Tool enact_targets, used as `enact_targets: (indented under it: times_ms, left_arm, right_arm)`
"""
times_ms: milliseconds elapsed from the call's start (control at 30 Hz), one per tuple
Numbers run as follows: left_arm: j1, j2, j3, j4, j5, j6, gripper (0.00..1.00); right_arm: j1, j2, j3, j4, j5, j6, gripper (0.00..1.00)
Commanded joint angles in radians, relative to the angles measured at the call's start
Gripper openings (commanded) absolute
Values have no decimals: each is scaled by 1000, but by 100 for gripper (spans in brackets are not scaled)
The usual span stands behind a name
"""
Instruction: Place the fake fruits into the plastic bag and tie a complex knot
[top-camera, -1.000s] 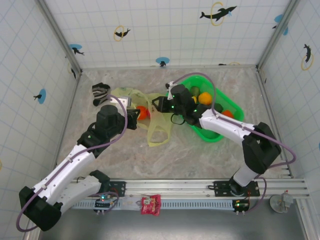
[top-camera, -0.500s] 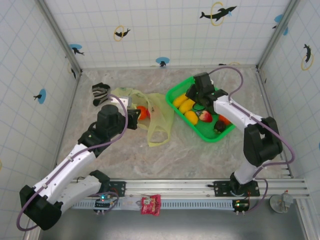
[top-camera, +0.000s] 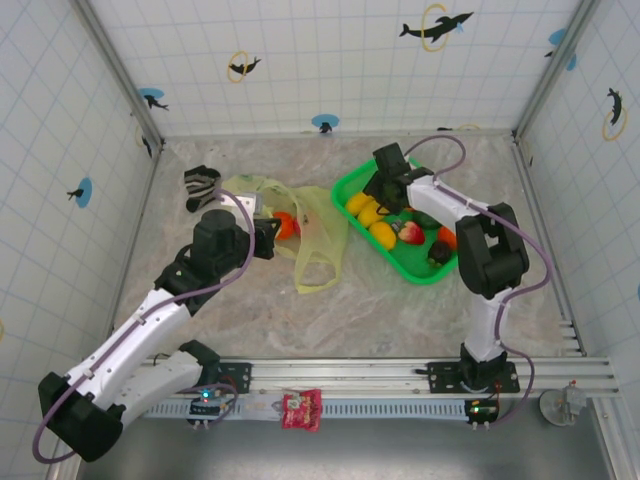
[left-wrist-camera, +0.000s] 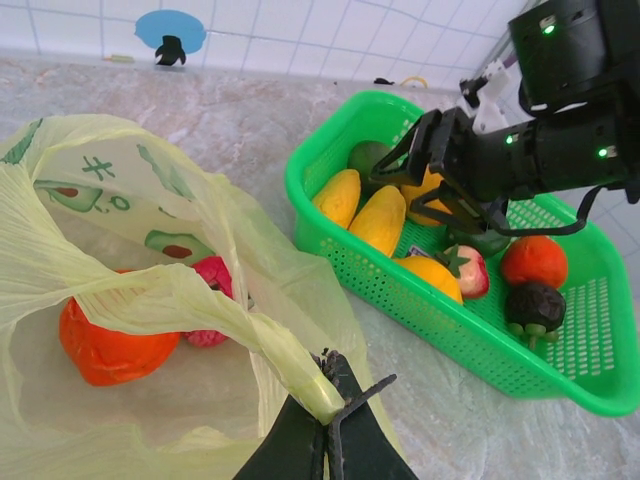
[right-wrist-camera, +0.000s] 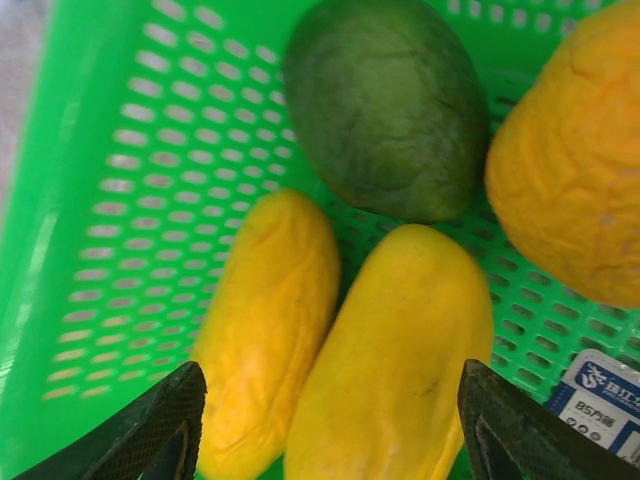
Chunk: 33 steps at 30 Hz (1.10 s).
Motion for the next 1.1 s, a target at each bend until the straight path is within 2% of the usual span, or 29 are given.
enact_targets:
  times_ms: [0, 433, 533, 767, 900, 1067]
  left_arm:
    - [-1, -14, 27, -7, -3, 21, 0]
    - [-2, -10, 17, 6, 11, 21, 0]
    - [-2, -17, 19, 2, 6, 23, 0]
    - [-3, -14, 23, -4, 3, 24, 0]
    - [-2, -16, 23, -2, 3, 24, 0]
    - [-3, -15, 25, 1, 8, 18, 0]
  right_arm:
    - [-8, 29, 29, -36, 30, 54, 69]
    - [-17, 146, 23, 63, -35, 18, 66]
    - [-17, 142, 5, 75, -46, 13, 58]
    - [-22, 11, -91, 201, -67, -42, 43]
    - [-22, -83, -118, 231, -58, -90, 42]
    - [-20, -216, -213, 334, -112, -159, 41]
